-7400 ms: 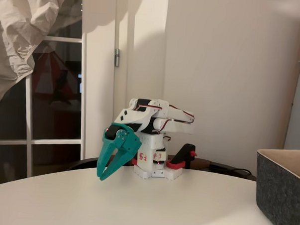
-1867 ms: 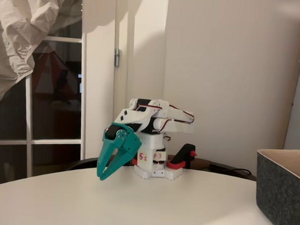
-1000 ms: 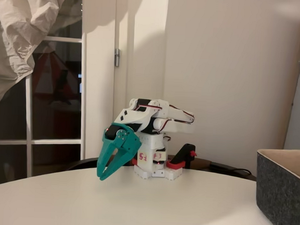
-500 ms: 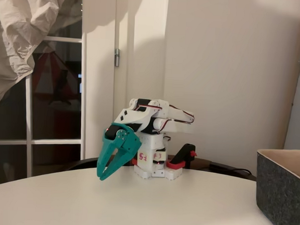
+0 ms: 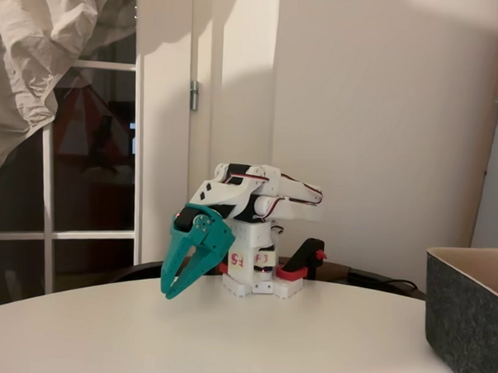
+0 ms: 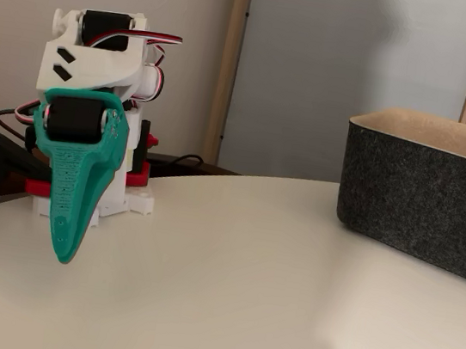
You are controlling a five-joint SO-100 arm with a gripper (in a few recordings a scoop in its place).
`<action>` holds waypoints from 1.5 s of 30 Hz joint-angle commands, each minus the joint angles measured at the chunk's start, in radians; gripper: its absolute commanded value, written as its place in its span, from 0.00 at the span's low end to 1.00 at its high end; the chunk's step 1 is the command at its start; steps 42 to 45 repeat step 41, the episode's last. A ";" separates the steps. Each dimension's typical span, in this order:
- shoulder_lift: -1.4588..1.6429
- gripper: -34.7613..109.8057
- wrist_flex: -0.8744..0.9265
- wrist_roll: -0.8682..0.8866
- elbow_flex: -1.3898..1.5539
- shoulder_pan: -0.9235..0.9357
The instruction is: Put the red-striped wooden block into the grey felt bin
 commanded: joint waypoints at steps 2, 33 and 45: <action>0.006 0.24 0.000 0.017 0.011 0.015; 0.006 0.24 0.000 0.017 0.011 0.015; 0.006 0.24 0.000 0.017 0.011 0.015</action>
